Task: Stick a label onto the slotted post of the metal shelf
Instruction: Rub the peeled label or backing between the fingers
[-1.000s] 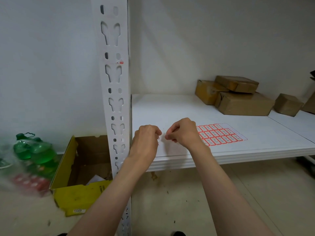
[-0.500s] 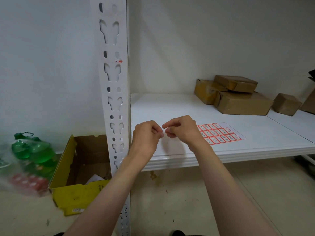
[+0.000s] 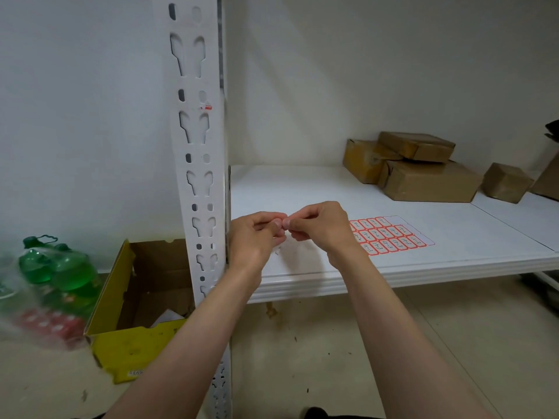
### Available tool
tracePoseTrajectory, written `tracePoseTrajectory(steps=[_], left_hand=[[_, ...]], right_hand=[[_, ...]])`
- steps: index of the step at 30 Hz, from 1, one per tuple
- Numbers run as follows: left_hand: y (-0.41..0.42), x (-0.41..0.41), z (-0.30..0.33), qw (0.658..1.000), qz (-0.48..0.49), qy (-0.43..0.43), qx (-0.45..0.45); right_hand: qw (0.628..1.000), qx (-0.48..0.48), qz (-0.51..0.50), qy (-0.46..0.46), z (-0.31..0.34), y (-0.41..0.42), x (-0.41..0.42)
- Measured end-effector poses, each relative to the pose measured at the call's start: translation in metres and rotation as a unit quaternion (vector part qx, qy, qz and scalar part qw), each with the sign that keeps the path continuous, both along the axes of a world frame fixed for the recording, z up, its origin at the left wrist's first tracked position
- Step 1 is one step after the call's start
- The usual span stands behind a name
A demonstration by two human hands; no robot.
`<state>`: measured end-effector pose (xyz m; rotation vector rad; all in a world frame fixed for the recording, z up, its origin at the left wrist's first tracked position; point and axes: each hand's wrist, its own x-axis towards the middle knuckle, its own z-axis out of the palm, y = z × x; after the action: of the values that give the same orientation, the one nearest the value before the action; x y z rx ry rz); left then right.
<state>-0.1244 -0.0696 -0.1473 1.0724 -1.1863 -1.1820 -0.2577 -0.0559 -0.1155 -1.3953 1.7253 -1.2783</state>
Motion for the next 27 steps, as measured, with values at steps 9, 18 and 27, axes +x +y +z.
tracePoseTrajectory(steps=[9, 18, 27], left_hand=[[-0.002, -0.003, -0.001, 0.984, 0.074, -0.143, -0.075], [0.011, -0.004, 0.009, 0.911, 0.089, -0.368, -0.165], [0.029, 0.002, 0.048, 0.873, 0.142, -0.341, -0.318]], right_hand=[[0.994, -0.051, -0.062, 0.078, 0.004, -0.002, 0.002], [0.982, 0.039, -0.038, 0.18, 0.005, -0.001, 0.0], [0.977, 0.054, -0.036, 0.203, 0.006, -0.002, 0.005]])
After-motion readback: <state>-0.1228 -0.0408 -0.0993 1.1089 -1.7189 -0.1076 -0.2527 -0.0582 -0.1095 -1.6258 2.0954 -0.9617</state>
